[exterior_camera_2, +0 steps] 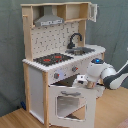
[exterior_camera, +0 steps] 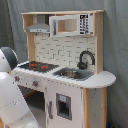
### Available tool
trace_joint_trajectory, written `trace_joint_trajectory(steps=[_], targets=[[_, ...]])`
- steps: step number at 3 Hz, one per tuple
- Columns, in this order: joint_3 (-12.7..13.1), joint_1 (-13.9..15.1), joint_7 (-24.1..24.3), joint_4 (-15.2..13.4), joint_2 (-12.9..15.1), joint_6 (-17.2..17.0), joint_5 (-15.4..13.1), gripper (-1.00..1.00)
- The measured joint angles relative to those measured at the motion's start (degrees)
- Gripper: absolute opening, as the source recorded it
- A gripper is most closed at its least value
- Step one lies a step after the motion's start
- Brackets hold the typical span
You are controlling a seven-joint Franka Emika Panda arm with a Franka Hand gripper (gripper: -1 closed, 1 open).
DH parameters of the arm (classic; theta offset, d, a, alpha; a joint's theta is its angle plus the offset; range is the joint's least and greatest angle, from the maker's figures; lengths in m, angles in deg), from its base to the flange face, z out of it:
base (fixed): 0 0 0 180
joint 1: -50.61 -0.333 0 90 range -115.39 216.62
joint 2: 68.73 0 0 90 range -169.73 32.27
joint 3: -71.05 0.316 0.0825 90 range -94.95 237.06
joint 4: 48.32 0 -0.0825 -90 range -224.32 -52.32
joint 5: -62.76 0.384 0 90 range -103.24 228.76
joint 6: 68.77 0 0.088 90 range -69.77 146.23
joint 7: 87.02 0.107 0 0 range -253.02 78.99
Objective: Play with the kitchen
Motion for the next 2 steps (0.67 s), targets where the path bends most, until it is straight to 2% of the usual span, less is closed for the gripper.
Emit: trace_joint_trajectory(steps=[2], targets=[[5.05, -0.01, 10.57, 1.34, -0.57, 0.05, 0.0, -1.0]])
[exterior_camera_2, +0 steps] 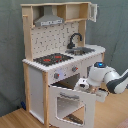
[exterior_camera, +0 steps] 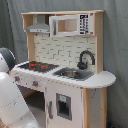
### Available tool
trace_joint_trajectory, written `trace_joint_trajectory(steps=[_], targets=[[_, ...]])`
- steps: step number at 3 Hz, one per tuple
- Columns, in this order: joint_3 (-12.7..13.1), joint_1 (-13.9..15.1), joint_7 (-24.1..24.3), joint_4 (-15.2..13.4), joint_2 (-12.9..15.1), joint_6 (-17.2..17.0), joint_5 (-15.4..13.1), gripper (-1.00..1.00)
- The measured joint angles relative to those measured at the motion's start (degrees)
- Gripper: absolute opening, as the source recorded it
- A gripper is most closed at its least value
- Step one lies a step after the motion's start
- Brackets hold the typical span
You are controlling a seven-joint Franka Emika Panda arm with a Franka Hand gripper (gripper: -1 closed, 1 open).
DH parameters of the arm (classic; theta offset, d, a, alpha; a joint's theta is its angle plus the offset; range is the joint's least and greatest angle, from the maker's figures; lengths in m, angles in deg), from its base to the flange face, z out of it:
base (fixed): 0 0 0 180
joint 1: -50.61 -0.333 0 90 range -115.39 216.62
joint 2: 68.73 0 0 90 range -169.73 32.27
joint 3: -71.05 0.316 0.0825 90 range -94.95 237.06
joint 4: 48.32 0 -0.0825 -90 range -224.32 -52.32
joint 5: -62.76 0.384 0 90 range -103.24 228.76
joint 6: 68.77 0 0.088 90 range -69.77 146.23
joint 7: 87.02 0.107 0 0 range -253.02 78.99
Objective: Play with the kitchen
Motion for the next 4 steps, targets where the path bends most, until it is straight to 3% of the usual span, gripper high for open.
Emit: trace_joint_trajectory(steps=[1, 2, 3, 4], targets=[[-0.01, 0.0, 4.75, 0.23, -0.06, 0.28, 0.0, -1.0], [-0.12, 0.0, 4.82, 0.25, -0.06, 0.28, 0.0, 1.0], [-0.82, -0.03, 5.7, 0.34, -0.06, 0.29, 0.0, 1.0], [-5.18, -2.04, 8.35, 0.52, -0.3, -0.53, -2.46, 1.0]])
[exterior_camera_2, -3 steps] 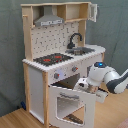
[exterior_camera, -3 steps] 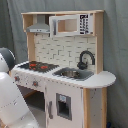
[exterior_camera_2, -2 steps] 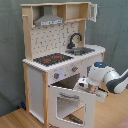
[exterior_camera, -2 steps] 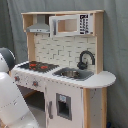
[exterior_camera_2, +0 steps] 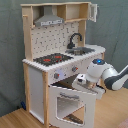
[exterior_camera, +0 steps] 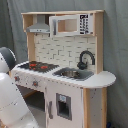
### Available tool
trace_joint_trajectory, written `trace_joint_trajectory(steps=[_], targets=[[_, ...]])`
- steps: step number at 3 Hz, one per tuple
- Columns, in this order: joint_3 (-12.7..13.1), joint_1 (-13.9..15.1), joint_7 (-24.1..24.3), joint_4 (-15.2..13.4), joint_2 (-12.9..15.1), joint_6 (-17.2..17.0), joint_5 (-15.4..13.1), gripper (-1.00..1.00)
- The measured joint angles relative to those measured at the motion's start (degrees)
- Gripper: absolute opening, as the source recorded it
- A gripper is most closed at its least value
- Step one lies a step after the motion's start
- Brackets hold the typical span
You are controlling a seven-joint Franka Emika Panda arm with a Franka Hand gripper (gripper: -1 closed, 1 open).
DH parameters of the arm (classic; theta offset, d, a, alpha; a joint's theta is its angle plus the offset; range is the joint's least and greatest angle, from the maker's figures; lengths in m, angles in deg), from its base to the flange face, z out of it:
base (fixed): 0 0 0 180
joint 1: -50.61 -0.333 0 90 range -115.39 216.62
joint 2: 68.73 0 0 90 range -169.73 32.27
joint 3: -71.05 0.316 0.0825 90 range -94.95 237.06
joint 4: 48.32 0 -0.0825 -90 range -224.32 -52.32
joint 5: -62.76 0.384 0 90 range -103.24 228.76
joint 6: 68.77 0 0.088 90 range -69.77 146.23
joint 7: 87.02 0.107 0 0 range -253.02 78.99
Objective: Play with the kitchen
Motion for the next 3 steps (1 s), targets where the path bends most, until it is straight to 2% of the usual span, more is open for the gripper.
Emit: trace_joint_trajectory(steps=[1, 3], targets=[[-3.75, -3.34, 2.45, 0.03, -0.65, -1.85, -2.69, 1.0], [-11.6, -11.15, 7.13, 0.93, -2.97, -8.27, -8.28, 1.0]])
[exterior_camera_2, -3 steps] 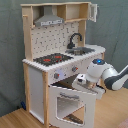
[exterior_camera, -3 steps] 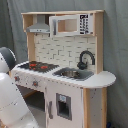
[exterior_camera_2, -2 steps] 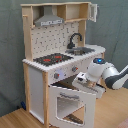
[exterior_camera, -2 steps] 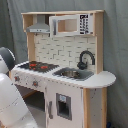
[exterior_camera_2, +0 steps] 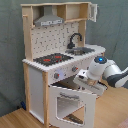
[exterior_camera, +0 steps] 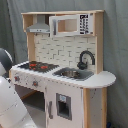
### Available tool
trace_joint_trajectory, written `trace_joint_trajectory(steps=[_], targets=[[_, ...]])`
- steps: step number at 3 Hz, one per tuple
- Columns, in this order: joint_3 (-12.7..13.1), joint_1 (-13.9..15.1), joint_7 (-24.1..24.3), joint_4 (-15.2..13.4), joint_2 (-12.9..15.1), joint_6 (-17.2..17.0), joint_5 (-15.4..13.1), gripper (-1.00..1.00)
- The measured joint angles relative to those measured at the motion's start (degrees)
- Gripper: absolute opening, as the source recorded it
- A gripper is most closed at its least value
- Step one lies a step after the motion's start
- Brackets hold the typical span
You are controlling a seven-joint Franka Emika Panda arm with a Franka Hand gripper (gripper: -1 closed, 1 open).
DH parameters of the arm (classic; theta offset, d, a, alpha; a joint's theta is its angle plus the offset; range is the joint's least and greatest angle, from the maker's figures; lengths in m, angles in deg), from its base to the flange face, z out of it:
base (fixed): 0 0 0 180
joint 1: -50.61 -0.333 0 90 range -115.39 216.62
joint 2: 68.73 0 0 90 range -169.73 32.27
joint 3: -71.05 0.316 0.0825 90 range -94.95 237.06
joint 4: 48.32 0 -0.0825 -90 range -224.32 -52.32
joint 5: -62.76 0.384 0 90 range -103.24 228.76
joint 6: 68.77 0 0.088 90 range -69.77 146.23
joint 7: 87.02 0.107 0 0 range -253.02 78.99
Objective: Play with the kitchen
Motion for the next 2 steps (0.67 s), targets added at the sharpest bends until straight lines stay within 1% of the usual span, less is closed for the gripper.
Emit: trace_joint_trajectory(steps=[1, 2], targets=[[-4.13, -4.29, 1.67, 0.94, -1.78, -4.71, -2.24, 1.0], [-7.04, -7.36, 2.44, 1.74, -3.31, -8.53, -3.47, 1.0]])
